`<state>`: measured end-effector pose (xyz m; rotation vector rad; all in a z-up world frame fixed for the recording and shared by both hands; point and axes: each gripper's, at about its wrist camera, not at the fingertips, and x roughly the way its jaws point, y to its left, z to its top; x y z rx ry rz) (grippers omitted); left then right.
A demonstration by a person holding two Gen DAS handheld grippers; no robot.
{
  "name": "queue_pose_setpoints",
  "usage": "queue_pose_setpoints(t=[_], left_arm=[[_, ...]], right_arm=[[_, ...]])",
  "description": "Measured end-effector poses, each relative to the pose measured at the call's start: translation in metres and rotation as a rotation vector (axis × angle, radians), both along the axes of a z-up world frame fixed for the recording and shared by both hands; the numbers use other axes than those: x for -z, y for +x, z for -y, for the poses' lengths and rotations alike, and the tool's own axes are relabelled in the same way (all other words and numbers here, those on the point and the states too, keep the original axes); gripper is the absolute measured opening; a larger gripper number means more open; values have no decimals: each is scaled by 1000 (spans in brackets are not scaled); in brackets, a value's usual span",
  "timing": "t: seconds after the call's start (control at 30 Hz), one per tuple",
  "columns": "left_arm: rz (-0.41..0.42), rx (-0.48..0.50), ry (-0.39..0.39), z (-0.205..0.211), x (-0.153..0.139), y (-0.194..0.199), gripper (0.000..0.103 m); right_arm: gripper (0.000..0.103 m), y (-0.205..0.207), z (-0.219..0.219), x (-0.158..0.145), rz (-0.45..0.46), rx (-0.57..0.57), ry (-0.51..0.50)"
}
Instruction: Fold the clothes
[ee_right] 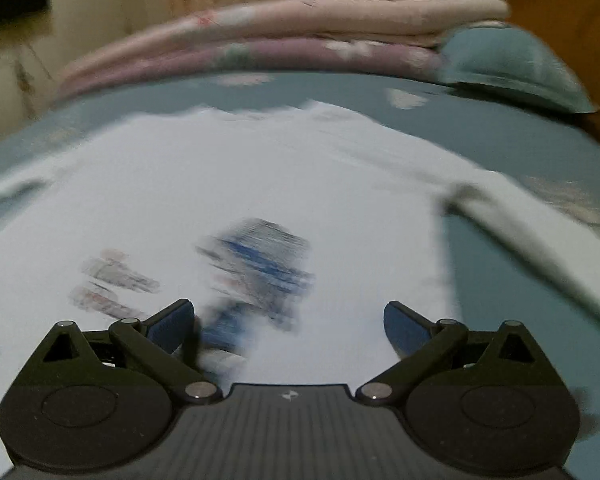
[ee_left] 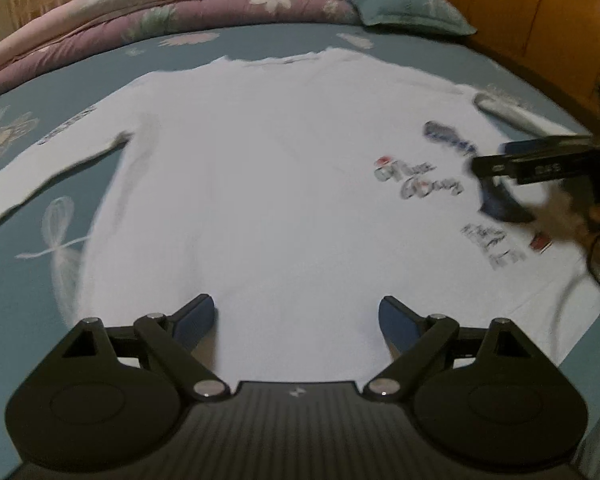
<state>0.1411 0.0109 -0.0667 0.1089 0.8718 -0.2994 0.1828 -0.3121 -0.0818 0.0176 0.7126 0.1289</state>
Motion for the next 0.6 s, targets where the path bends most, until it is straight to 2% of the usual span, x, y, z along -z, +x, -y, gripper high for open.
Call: queue_pose_setpoints(t=[0.03,0.1,0.17,0.33,0.4,0.43,0.5,0.6], left_arm=[[-7,-7,7,-5,-1,-1,90],[-15,-14,7,-9,-2,3,90],[-20,-15,-1,-8,-2,11,89],[-33,-20,-21,-6,-4,30,89],[-39,-22,-29,-5,-4,38,89],[-42,-23,-34,-5,-5,41,89],[-47,-25,-42,-4,-5,49,89],[-60,-21,-38,-2,-7,59,89]], right_arm=[[102,-1,10,0,-12,30,-5],[103,-3,21,-7,-24,63,69],[103,2,13,-17,-61,123,27],[103,15,-40,-33,20,-31,118],[103,28,-61,-29,20,-94,123],[103,36,-69,-22,-9,-107,109],[103,41,-71,-9,-46,-68,30],[103,28,-42,-5,-12,75,34]])
